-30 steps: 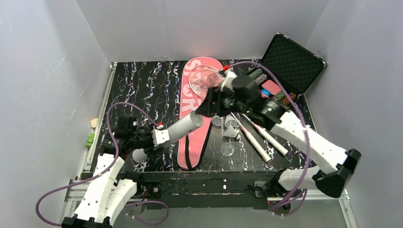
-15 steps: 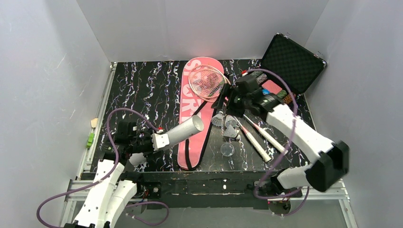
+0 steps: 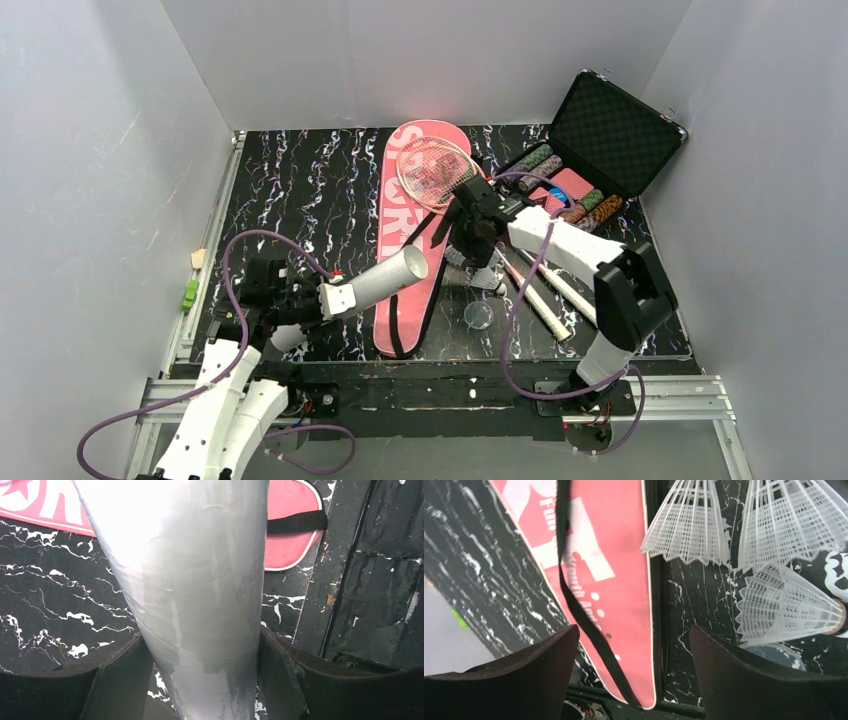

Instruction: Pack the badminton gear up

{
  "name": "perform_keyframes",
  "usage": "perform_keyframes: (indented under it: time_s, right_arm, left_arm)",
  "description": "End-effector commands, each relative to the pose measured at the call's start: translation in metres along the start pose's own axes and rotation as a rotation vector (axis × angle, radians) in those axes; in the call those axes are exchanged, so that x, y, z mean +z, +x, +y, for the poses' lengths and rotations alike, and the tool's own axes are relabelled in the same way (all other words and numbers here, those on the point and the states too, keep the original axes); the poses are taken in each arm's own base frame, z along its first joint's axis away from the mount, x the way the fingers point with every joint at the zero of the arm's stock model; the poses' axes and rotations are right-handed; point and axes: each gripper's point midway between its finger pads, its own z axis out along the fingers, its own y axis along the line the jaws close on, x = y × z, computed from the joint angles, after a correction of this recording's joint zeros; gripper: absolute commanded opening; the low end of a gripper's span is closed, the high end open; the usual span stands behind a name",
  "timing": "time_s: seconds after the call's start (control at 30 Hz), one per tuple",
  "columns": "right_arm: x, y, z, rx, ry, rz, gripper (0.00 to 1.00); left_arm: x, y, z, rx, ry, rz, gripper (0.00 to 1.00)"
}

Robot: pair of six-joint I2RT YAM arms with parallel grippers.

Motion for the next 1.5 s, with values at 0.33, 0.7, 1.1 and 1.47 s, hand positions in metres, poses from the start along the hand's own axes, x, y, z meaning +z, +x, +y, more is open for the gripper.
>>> perform_keyframes:
  time_s: [0.33,0.7,1.1,1.47]
  right_arm:
    - [0.028,-0.048,0.004,0.108,0.146,-0.212,0.80]
    - [0.030,-0.066,-0.009,0.086,0.250,-0.287,0.71]
    - [0.033,-0.069,-0.029,0.079,0.301,-0.313,0.41]
    - [0.035,-0.054,-0.041,0.127,0.289,-0.278,0.67]
  left_arm:
    - [-0.003,-0.003,-0.001,0.038,-0.002,-0.007,0.65]
    - [-0.003,-0.002,0.000,0.052,-0.005,-0.001,0.65]
    - [-0.003,-0.004,0.000,0.046,0.002,-0.007,0.65]
    - [-0.002,-0.001,-0.003,0.044,0.015,-0.002,0.64]
